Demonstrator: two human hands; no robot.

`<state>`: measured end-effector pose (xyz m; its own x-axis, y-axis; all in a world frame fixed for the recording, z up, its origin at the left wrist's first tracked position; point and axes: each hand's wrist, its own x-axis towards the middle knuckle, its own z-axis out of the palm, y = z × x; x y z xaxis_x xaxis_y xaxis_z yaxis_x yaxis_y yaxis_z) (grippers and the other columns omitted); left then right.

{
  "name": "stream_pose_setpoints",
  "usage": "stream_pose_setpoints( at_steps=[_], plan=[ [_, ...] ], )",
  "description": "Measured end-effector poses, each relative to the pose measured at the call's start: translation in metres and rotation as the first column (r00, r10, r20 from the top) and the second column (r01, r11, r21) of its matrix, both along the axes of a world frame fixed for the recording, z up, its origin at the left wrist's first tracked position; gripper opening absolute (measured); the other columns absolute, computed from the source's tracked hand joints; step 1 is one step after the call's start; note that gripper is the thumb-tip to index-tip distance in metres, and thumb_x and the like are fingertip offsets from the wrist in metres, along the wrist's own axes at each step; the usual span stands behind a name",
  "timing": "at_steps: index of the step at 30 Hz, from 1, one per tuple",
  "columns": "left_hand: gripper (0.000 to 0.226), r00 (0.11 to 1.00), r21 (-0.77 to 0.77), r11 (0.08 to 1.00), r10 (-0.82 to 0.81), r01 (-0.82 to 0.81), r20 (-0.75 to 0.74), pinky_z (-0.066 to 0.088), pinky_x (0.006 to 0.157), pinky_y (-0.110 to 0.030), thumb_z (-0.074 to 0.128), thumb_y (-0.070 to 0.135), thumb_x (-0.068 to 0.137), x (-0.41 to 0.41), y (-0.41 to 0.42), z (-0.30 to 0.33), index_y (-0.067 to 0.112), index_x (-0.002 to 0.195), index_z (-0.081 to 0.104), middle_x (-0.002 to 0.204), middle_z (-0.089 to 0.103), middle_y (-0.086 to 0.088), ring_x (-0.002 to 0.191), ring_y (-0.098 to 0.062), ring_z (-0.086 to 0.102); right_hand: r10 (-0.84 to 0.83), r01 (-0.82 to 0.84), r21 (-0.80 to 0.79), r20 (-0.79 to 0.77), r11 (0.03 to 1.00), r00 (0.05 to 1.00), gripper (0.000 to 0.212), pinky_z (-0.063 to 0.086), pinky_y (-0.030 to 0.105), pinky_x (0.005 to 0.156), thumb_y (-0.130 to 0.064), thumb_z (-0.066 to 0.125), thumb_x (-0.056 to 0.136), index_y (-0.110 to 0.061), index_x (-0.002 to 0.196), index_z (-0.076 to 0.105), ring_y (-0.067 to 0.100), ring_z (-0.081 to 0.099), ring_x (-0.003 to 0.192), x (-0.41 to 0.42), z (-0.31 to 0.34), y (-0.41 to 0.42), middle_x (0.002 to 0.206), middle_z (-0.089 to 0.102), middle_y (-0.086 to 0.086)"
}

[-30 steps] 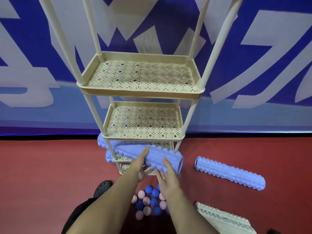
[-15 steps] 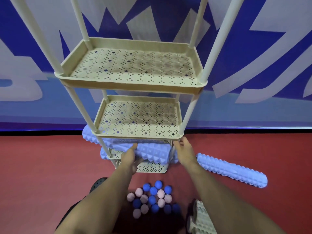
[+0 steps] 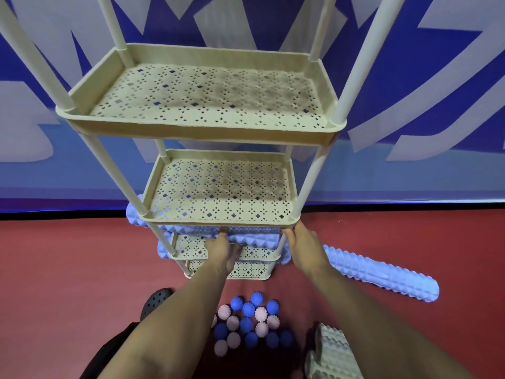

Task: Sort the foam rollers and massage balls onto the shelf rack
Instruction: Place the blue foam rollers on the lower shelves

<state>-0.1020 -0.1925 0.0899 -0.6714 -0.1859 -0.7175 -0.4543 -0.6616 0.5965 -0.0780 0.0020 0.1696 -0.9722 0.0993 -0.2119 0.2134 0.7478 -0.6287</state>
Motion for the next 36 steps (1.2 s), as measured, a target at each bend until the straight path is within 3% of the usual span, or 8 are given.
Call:
stream_pose_setpoints(
  at_steps=[4,10,15,21,25,28,31,36],
  plan=[
    [0.018,0.999,0.022,0.999,-0.029,0.029,-0.025,0.062,0.072,-0.049,0.050,0.017,0.104,-0.002,0.009,-0.011,0.003,0.114,0.048,0.112,0.063,-0.021,0.079,-0.029,0.068,0.018,-0.018,0.036,0.004,0.999,1.000,0.024,0.039,0.032,0.065,-0.024,0.043,0.103,-0.013,0.118,0.058,0.031,0.060,0.080,-0.001,0.001,0.000,0.099,0.068,0.015],
    [0.076,0.953,-0.068,0.950,-0.304,0.304,0.016,0.060,0.084,-0.050,0.063,0.047,0.092,0.010,-0.002,-0.029,0.002,0.143,0.030,0.101,0.054,-0.011,0.088,-0.022,0.060,0.017,-0.017,0.031,0.001,0.999,1.000,0.021,0.042,0.032,0.065,-0.024,0.042,0.103,-0.015,0.114,0.058,0.024,0.058,0.073,-0.001,-0.001,0.001,0.094,0.068,0.010],
    [0.082,0.850,-0.297,0.806,-0.525,0.511,0.037,0.056,0.089,-0.038,0.070,0.027,0.092,0.026,-0.036,-0.032,0.004,0.153,0.020,0.116,0.070,-0.009,0.105,-0.019,0.069,0.012,-0.012,0.030,0.001,0.999,1.000,0.021,0.041,0.031,0.059,-0.025,0.042,0.103,-0.017,0.115,0.058,0.023,0.057,0.069,-0.001,0.000,-0.002,0.091,0.067,0.010],
    [0.036,0.824,-0.630,0.607,-0.557,0.485,0.099,0.058,0.081,-0.051,0.084,0.019,0.078,0.050,-0.109,-0.013,0.006,0.107,0.067,0.085,0.074,-0.002,0.078,-0.017,0.068,-0.013,0.014,0.018,-0.020,1.000,1.000,0.021,0.040,0.032,0.065,-0.023,0.048,0.102,-0.013,0.116,0.059,0.027,0.054,0.071,0.001,0.001,-0.003,0.088,0.065,0.009],
    [0.042,0.897,-0.922,0.297,-0.430,0.249,0.104,0.042,0.060,-0.037,0.087,0.045,0.070,0.058,-0.161,0.012,0.018,0.075,0.055,0.068,0.053,0.006,0.061,-0.015,0.047,-0.016,0.016,0.015,-0.035,1.000,0.999,0.022,0.041,0.032,0.061,-0.022,0.048,0.102,-0.011,0.118,0.059,0.029,0.057,0.071,0.002,0.002,-0.004,0.090,0.067,0.015],
    [0.042,0.890,-0.976,0.102,-0.436,0.194,0.131,0.040,0.062,-0.042,0.084,0.030,0.074,0.048,-0.192,0.023,0.014,0.080,0.045,0.077,0.045,0.002,0.069,-0.022,0.042,-0.017,0.018,0.035,-0.029,0.999,0.999,0.022,0.039,0.029,0.055,-0.022,0.048,0.103,-0.010,0.118,0.060,0.028,0.057,0.069,0.001,0.002,-0.004,0.092,0.067,0.016],
    [0.056,0.927,-0.953,0.196,-0.341,0.231,0.154,0.045,0.098,-0.051,0.073,0.006,0.075,0.023,-0.222,0.019,0.009,0.126,0.049,0.125,0.048,-0.013,0.114,-0.034,0.050,-0.027,0.028,0.040,-0.020,0.999,0.999,0.021,0.043,0.034,0.066,-0.022,0.049,0.102,-0.009,0.115,0.060,0.033,0.058,0.077,-0.001,-0.001,-0.004,0.096,0.068,0.019],
    [0.073,0.993,-0.636,0.762,-0.102,0.119,0.064,0.043,0.098,-0.053,0.056,0.026,0.095,-0.013,-0.237,0.019,0.026,0.156,0.015,0.157,0.029,0.002,0.129,-0.027,0.044,-0.035,0.036,0.038,-0.021,0.999,0.999,0.022,0.048,0.041,0.072,-0.020,0.051,0.100,-0.006,0.113,0.061,0.042,0.062,0.087,-0.002,-0.001,-0.006,0.094,0.069,0.022]
  ],
)
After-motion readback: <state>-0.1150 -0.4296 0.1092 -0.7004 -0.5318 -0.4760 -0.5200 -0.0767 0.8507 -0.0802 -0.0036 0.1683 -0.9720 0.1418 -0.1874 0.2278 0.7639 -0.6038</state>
